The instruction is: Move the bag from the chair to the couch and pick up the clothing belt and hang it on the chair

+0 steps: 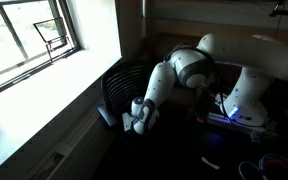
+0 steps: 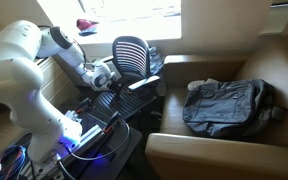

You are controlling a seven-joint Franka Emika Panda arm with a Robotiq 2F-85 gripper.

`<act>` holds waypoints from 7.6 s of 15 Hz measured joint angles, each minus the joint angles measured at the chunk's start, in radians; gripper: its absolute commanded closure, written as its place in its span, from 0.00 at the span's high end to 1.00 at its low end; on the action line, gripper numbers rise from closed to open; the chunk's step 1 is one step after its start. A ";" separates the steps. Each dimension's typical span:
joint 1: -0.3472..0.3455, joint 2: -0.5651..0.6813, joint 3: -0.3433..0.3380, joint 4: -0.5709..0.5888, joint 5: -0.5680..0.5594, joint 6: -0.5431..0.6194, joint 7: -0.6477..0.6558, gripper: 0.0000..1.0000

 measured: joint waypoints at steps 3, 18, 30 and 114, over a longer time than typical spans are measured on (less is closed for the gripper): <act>-0.040 -0.006 -0.012 -0.004 -0.006 -0.004 0.035 0.00; -0.744 -0.587 0.316 -0.494 0.014 0.243 -0.320 0.00; -0.710 -0.671 0.321 -0.692 0.148 0.272 -0.242 0.00; -1.112 -1.761 0.720 -0.669 1.339 -0.176 0.325 0.00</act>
